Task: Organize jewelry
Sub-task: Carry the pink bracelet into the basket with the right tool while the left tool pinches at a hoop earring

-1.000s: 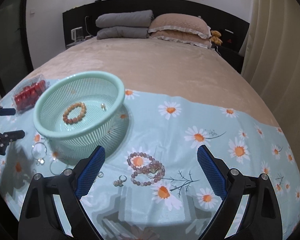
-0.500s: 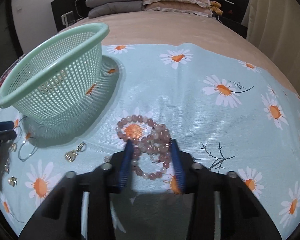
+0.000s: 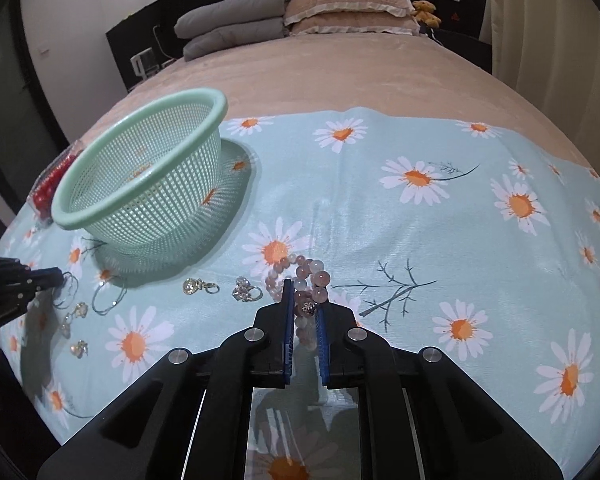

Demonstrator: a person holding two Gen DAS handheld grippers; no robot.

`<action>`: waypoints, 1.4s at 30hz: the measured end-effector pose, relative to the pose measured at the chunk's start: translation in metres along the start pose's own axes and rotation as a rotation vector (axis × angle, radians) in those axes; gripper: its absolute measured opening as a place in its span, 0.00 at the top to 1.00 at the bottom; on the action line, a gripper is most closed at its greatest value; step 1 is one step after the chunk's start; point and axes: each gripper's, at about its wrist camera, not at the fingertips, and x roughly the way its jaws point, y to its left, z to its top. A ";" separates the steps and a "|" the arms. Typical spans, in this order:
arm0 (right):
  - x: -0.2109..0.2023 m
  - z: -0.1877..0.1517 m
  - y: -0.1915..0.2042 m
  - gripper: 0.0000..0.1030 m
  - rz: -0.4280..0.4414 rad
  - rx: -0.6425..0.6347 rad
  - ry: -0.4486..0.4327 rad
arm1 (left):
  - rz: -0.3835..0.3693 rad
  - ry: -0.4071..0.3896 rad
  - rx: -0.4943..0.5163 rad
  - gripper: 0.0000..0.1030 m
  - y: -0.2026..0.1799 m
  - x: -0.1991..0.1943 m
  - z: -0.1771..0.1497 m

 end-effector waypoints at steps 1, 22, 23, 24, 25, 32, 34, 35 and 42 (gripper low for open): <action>-0.006 0.002 -0.001 0.91 -0.001 0.001 -0.012 | -0.004 -0.003 -0.007 0.98 0.003 -0.004 0.001; -0.080 0.083 0.051 0.91 0.029 -0.153 -0.167 | 0.022 -0.084 0.015 0.97 0.014 -0.082 0.068; -0.081 0.088 0.056 0.91 0.037 -0.163 -0.171 | 0.013 -0.087 0.019 0.97 0.013 -0.083 0.072; -0.082 0.094 0.062 0.91 0.042 -0.174 -0.175 | 0.004 -0.088 0.022 0.97 0.011 -0.084 0.077; -0.082 0.099 0.068 0.91 0.048 -0.187 -0.180 | 0.003 -0.092 0.029 0.97 0.010 -0.084 0.082; -0.072 0.130 0.102 0.91 0.086 -0.265 -0.191 | -0.019 -0.079 0.043 0.97 0.005 -0.065 0.112; -0.065 0.136 0.110 0.91 0.098 -0.284 -0.182 | -0.027 -0.074 0.049 0.97 0.003 -0.058 0.118; -0.061 0.138 0.114 0.91 0.103 -0.296 -0.177 | -0.033 -0.070 0.050 0.97 0.003 -0.054 0.121; -0.027 0.147 0.129 0.91 0.142 -0.321 -0.141 | -0.056 -0.037 0.044 0.97 0.007 -0.020 0.133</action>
